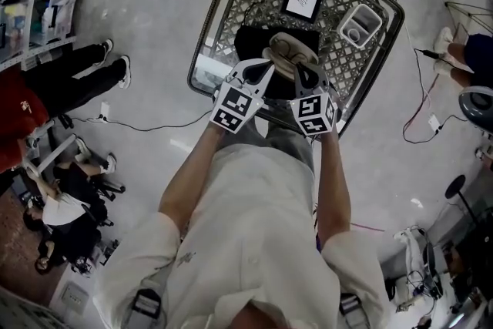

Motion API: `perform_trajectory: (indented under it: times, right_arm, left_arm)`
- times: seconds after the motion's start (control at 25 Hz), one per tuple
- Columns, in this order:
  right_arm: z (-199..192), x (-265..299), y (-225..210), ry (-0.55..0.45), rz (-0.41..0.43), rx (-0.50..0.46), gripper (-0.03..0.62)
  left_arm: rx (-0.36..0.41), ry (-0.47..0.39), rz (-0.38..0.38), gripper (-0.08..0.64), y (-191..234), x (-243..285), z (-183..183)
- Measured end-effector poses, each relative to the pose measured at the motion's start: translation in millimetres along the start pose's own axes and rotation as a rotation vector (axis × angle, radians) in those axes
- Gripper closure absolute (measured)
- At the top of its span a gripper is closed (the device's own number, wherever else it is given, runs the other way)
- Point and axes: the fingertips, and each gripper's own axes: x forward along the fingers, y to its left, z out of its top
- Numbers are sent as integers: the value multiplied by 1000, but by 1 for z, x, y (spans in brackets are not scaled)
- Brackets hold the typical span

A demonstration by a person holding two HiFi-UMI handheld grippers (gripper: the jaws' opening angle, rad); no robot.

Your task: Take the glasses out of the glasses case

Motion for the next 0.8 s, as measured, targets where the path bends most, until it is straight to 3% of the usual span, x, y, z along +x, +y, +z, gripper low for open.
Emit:
perform_trajectory:
  times: [0.8]
  right_arm:
    - [-30, 45, 15, 121, 94, -82, 543]
  left_arm:
    - [-34, 35, -8, 548, 3, 15, -17]
